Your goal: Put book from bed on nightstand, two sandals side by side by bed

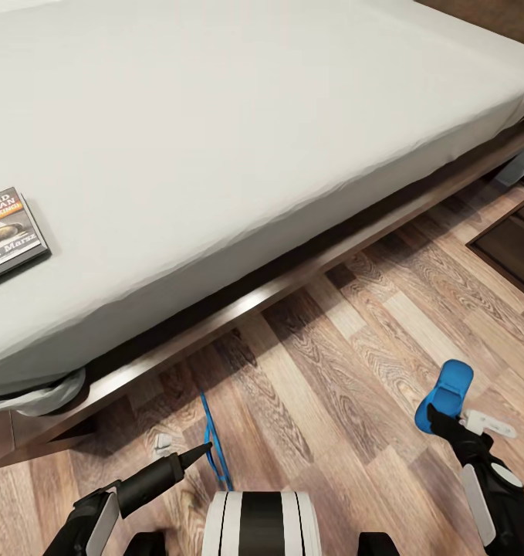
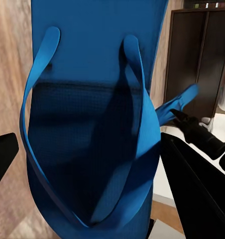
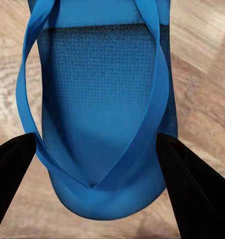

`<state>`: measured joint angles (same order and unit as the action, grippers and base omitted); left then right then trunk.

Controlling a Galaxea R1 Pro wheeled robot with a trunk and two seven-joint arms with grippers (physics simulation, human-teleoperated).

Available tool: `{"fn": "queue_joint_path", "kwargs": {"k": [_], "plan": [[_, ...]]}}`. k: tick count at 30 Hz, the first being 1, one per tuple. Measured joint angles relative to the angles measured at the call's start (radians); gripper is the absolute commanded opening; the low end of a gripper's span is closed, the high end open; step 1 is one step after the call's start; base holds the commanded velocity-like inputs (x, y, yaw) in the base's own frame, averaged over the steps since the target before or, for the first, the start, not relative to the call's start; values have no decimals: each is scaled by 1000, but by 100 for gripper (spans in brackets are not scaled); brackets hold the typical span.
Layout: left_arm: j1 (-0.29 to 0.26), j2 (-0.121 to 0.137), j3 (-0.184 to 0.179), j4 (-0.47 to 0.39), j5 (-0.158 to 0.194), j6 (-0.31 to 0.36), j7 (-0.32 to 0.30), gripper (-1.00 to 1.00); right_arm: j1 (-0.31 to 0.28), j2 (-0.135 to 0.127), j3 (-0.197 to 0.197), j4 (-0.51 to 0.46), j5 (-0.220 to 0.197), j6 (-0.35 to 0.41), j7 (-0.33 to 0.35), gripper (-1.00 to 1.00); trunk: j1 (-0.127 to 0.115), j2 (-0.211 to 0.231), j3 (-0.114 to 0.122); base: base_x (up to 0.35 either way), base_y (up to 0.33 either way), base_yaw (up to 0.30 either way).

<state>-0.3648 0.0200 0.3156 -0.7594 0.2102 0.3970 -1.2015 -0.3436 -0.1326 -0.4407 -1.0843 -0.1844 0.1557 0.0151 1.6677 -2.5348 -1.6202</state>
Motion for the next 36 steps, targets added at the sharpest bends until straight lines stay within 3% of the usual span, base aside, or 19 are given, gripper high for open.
{"fn": "queue_joint_path", "kwargs": {"k": [10, 36], "plan": [[0, 0, 0, 0, -1, 0, 2, -100, 0, 2, 1, 6, 5, 8, -2, -100, 0, 0, 0, 0, 0, -46], [0, 0, 0, 0, 0, 0, 3, -100, 0, 2, 1, 10, 2, 2, 0, -100, 0, 0, 1, 0, 0, -258]]}}
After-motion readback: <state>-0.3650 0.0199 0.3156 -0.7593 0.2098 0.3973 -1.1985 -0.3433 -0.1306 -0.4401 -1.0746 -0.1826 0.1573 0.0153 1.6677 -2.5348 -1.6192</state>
